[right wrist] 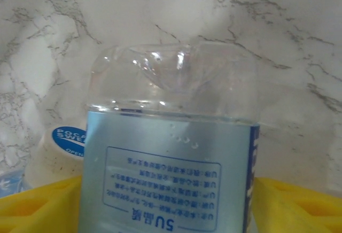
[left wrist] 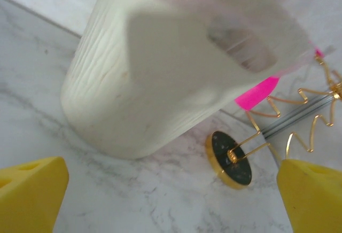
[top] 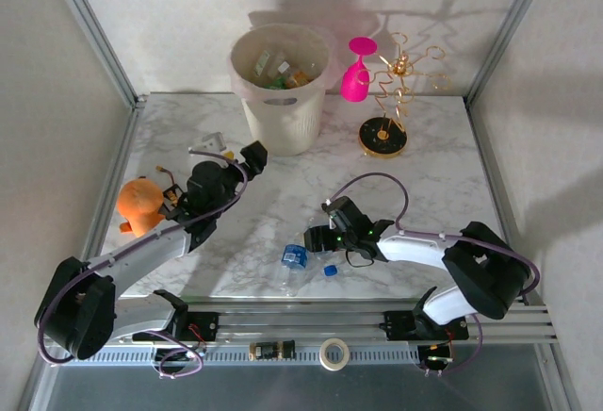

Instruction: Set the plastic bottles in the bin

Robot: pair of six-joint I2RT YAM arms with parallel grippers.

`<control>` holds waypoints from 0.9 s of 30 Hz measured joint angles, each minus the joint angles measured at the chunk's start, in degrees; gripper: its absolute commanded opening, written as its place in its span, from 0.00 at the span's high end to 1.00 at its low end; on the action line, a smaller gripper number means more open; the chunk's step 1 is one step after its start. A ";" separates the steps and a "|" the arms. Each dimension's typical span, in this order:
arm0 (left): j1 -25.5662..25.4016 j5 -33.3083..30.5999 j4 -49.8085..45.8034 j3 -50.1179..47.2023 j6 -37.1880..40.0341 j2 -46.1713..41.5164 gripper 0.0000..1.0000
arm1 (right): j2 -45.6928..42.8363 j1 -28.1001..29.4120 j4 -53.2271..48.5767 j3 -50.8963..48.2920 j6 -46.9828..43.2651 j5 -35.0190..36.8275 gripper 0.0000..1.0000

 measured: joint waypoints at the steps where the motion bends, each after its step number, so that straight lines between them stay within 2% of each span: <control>1: 0.00 0.00 0.04 -0.83 -0.50 0.11 0.00 | 0.11 0.00 -0.26 0.15 0.00 0.39 0.30; 16: 0.00 0.61 1.14 -3.45 -3.93 4.48 0.00 | 0.83 0.00 -1.81 2.01 0.11 3.23 0.55; 27: 0.33 1.49 1.75 -3.48 -4.02 6.27 0.00 | -12.50 -0.70 -1.53 3.48 -0.33 9.05 0.58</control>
